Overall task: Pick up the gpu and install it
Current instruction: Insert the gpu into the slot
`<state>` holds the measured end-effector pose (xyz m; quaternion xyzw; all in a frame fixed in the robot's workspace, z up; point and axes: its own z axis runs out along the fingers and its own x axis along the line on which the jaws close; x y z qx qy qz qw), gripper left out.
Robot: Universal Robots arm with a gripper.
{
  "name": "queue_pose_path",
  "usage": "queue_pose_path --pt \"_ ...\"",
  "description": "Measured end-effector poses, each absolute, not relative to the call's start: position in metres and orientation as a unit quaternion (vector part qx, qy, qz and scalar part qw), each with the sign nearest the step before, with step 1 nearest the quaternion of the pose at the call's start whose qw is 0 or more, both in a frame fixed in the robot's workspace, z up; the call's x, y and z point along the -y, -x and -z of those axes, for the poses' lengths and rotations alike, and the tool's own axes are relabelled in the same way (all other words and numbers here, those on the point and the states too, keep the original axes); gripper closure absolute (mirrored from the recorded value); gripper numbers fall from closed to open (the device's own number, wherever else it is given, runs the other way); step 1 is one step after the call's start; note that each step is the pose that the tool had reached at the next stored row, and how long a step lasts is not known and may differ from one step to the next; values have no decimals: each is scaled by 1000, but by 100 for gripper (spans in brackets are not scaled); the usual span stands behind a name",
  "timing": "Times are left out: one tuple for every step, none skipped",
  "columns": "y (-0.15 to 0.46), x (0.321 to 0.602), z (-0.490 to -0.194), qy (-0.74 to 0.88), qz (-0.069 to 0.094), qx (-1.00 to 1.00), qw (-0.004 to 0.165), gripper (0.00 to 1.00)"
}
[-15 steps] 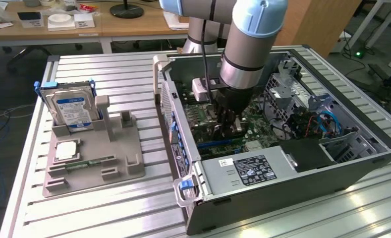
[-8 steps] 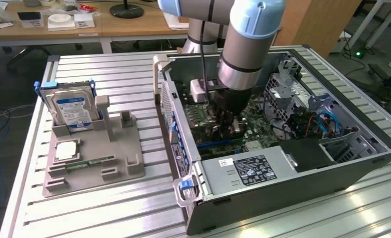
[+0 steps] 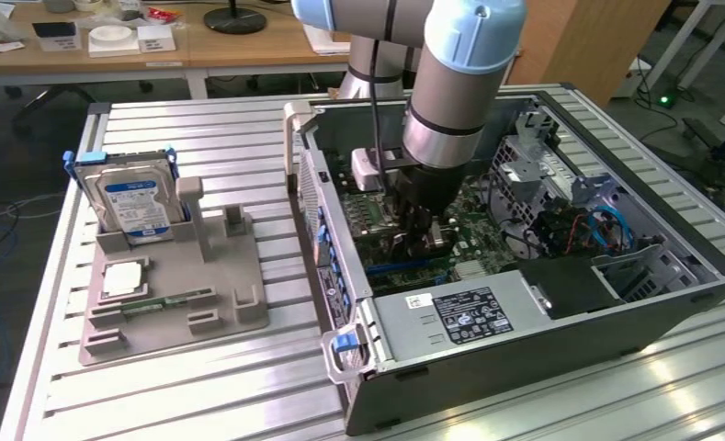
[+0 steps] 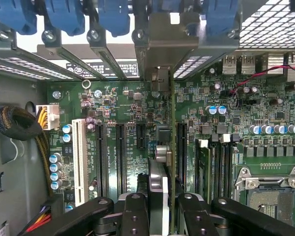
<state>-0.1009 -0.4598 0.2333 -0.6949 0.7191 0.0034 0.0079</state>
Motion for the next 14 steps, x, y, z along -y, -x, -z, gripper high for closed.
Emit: queue_pose_path --pt "101 460 -233 695 -3 -719 8 72" --pt "101 460 -233 695 -3 -719 8 72" --pt "101 459 -233 695 -3 -719 8 72" --pt "101 459 -233 695 -3 -719 8 72" --pt "101 459 -233 695 -3 -719 8 72" --pt "101 459 -233 695 -3 -719 8 72" --pt "101 459 -233 695 -3 -719 8 72" --pt "101 459 -233 695 -3 -719 8 72" --pt "101 459 -233 695 -3 -719 8 72" --pt "101 459 -233 695 -3 -719 8 72" --pt "101 459 -233 695 -3 -719 8 72" --pt "101 459 -233 695 -3 -719 8 72" --pt "101 459 -233 695 -3 -719 8 72" --pt "101 459 -233 695 -3 -719 8 72"
